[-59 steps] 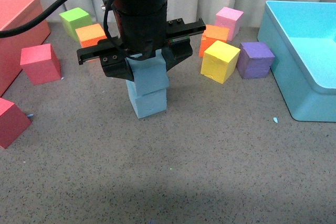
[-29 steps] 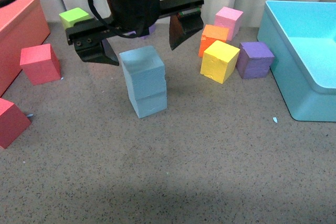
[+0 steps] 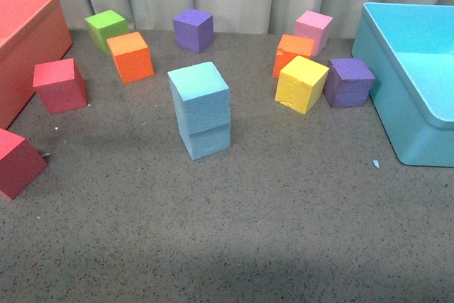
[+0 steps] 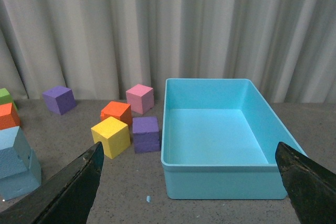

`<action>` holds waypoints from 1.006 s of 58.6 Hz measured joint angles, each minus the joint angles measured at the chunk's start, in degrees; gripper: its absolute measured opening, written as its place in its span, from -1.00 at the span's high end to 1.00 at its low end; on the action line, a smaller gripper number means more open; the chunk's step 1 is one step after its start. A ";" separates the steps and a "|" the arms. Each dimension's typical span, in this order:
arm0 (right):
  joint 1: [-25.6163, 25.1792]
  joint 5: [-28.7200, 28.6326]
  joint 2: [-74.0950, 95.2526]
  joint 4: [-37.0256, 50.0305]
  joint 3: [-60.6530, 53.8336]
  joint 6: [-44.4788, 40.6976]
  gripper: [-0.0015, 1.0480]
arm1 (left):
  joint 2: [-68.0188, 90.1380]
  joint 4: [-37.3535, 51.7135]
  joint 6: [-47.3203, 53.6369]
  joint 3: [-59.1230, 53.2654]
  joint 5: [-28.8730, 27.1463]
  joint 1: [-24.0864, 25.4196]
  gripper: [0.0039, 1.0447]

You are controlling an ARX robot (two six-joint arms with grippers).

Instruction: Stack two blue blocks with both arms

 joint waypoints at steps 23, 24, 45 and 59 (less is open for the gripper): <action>0.00 -0.02 0.00 0.00 0.00 0.00 -0.82 | -18.49 -4.63 1.05 -16.79 7.65 7.26 0.93; 0.00 -0.02 0.00 0.00 0.00 0.00 -0.82 | -19.43 -5.11 1.05 -17.29 7.93 7.54 0.93; 0.00 -0.02 0.00 0.00 0.00 0.00 -0.82 | -37.68 -17.09 1.27 -23.39 15.08 13.99 0.93; 0.00 0.00 0.00 0.00 0.00 0.00 -0.82 | -48.24 -25.88 1.27 -24.96 15.61 15.10 0.93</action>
